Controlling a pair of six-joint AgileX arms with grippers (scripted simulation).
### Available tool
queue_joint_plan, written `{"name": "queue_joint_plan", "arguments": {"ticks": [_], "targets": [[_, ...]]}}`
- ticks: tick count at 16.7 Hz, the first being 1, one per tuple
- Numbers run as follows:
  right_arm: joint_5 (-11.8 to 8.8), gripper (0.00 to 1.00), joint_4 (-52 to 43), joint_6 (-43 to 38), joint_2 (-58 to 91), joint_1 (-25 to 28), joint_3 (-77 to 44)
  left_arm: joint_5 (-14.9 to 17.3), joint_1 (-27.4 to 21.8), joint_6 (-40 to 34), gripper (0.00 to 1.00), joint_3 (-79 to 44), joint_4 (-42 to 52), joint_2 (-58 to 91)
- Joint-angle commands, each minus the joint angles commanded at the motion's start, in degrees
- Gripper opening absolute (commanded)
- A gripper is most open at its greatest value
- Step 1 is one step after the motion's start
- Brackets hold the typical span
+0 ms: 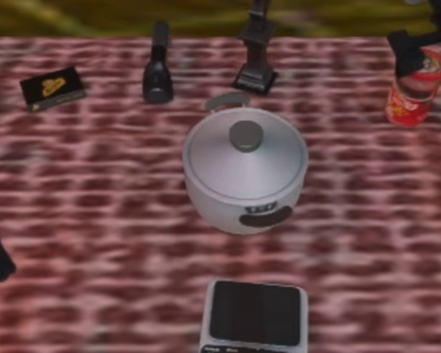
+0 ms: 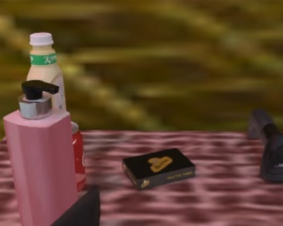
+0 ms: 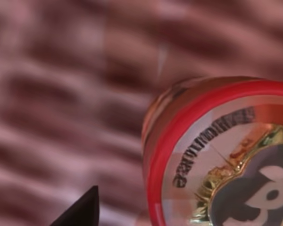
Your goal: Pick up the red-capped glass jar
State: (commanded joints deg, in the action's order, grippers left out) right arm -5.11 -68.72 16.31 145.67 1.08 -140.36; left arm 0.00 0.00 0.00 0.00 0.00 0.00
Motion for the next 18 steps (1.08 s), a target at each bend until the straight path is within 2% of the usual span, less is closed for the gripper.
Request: {"name": "queue_joint_plan", "arguments": {"ticks": [7,13,17,18], "targets": [[0.0,1.0,0.2,0.1,0.6,-0.2,-0.2,0.0,0.0,0.0,1.0,0.0,0.0,0.0],[0.1,1.0,6.4,-0.4,4.7,0.6,1.7,0.0,0.0,0.0,1.0,0.0,0.0,0.0],[0.2,1.0,6.8,-0.5,5.0,0.6,1.9,0.0,0.0,0.0,1.0,0.0,0.0,0.0],[0.2,0.92,6.8,-0.5,5.0,0.6,1.9,0.0,0.0,0.0,1.0,0.0,0.0,0.0]]}}
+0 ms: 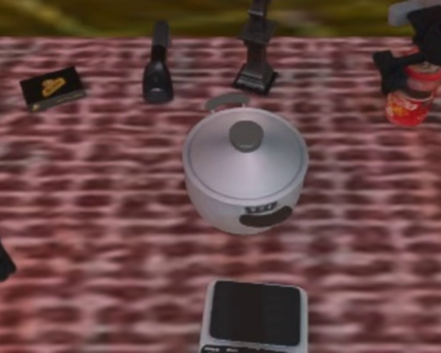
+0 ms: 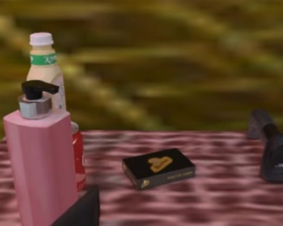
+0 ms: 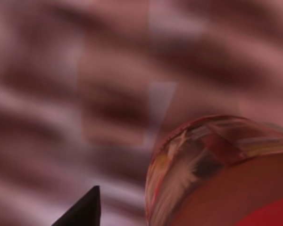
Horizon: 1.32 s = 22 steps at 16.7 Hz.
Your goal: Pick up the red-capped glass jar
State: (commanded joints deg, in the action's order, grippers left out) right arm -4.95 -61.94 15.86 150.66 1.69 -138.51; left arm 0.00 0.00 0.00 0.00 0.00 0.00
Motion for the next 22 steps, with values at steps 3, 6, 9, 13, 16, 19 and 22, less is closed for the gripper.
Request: {"name": "queue_joint_plan", "arguments": {"ticks": [3,6,9,13,16,19,22], "targets": [[0.0,0.7,0.0,0.0,0.0,0.0,0.0,0.0,0.0,0.0,1.0,0.0,0.0,0.0],[0.0,0.47,0.0,0.0,0.0,0.0,0.0,0.0,0.0,0.0,1.0,0.0,0.0,0.0],[0.0,0.25,0.0,0.0,0.0,0.0,0.0,0.0,0.0,0.0,1.0,0.0,0.0,0.0],[0.0,0.0,0.0,0.0,0.0,0.0,0.0,0.0,0.0,0.0,1.0,0.0,0.0,0.0],[0.0,0.0,0.0,0.0,0.0,0.0,0.0,0.0,0.0,0.0,1.0,0.0,0.0,0.0],[0.0,0.0,0.0,0.0,0.0,0.0,0.0,0.0,0.0,0.0,1.0,0.0,0.0,0.0],[0.0,0.0,0.0,-0.1,-0.2,-0.2,0.1,0.0,0.0,0.0,1.0,0.0,0.0,0.0]]}}
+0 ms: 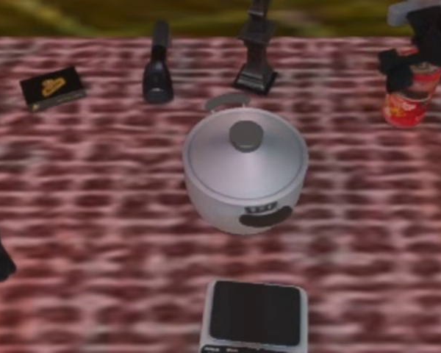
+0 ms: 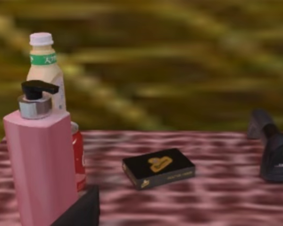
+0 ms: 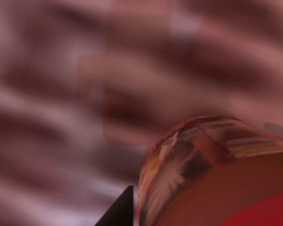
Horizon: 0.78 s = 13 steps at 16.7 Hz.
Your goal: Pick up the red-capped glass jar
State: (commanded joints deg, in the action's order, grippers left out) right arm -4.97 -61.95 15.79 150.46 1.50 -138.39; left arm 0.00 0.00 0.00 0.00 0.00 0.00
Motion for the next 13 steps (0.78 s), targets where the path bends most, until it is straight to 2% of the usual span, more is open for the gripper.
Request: {"name": "queue_joint_plan", "arguments": {"ticks": [3,9,13], "targets": [[0.0,0.0,0.1,0.1,-4.0,0.3,4.0,0.0,0.0,0.0,1.0,0.0,0.0,0.0],[-0.1,0.0,0.2,-0.4,-23.9,0.9,23.9,0.0,0.0,0.0,1.0,0.0,0.0,0.0],[-0.2,0.0,0.1,-0.5,-30.7,1.3,30.8,0.0,0.0,0.0,1.0,0.0,0.0,0.0]]}}
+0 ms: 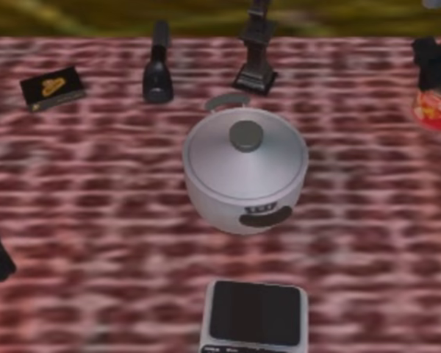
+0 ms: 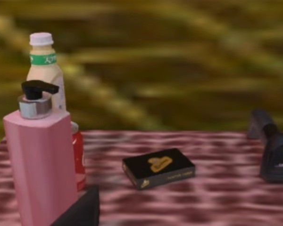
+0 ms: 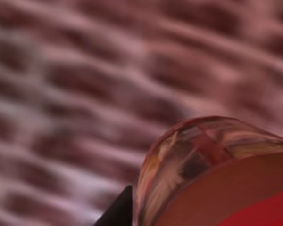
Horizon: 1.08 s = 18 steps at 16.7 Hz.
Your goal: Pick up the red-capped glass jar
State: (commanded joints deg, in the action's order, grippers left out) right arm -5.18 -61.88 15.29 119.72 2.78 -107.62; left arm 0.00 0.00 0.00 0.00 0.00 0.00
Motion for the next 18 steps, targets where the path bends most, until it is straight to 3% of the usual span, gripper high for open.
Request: {"name": "queue_joint_plan", "arguments": {"ticks": [7,15,18], "targets": [[0.8,0.0,1.1,-2.2,-0.5,1.0,1.7,0.0,0.0,0.0,1.0,0.0,0.0,0.0],[8.3,0.0,11.9,-26.8,-6.2,11.9,18.0,0.0,0.0,0.0,1.0,0.0,0.0,0.0],[10.4,0.0,15.1,-32.4,-8.0,15.1,22.7,0.0,0.0,0.0,1.0,0.0,0.0,0.0]]}}
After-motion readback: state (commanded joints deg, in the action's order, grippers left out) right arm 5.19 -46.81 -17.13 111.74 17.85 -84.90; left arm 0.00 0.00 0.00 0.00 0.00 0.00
